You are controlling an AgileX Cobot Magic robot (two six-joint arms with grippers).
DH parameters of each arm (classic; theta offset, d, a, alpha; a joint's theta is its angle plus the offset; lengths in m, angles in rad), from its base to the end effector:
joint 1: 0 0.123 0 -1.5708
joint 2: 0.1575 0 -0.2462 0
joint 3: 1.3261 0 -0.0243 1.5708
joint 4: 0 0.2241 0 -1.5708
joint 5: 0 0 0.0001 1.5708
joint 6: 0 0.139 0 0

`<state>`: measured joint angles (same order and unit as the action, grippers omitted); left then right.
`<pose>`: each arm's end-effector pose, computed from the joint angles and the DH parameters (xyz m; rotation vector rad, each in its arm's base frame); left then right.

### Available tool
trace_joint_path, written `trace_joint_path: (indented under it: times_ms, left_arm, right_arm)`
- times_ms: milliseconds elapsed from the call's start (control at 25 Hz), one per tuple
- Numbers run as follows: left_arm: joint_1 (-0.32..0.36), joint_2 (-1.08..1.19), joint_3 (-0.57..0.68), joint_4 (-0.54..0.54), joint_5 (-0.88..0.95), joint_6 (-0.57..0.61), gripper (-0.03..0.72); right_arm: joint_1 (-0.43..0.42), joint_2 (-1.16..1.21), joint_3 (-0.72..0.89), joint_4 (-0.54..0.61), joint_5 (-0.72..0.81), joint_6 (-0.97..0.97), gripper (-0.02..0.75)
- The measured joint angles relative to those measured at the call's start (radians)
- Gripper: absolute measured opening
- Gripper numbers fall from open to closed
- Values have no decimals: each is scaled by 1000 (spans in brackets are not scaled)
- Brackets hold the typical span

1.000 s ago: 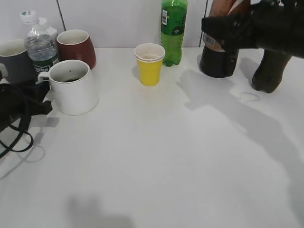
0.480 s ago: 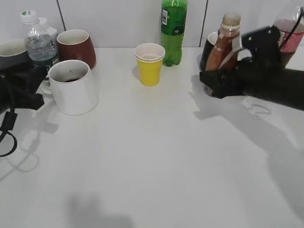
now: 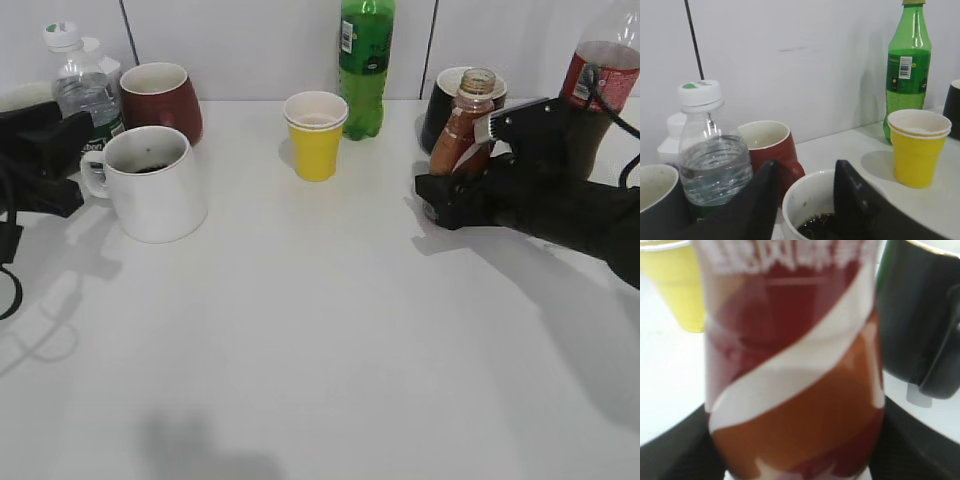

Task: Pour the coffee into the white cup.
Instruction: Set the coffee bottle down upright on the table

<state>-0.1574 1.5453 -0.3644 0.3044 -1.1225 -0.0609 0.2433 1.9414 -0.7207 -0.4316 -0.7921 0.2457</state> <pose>0.2813 -0.0826 0.1804 0.3940 1.5174 -0.2786 0.3430 0.1278 0.0925 -0.4993 1.8996 0.4118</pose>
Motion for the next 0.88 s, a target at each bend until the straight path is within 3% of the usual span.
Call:
trace_joint_path:
  times_ms: [280, 480, 680, 880]
  left_arm:
    - [0, -26, 0, 4, 38, -1, 293]
    - [0, -72, 0, 4, 187, -17, 293]
    - [0, -84, -5, 3, 336, -125, 293]
    - [0, -136, -58, 2, 635, -266, 293]
  right_arm:
    - [0, 23, -1, 5, -44, -5, 538]
    - [0, -2, 12, 5, -7, 0, 649]
    - [0, -49, 71, 5, 2, 1, 655]
    - [0, -134, 141, 6, 57, 2, 657]
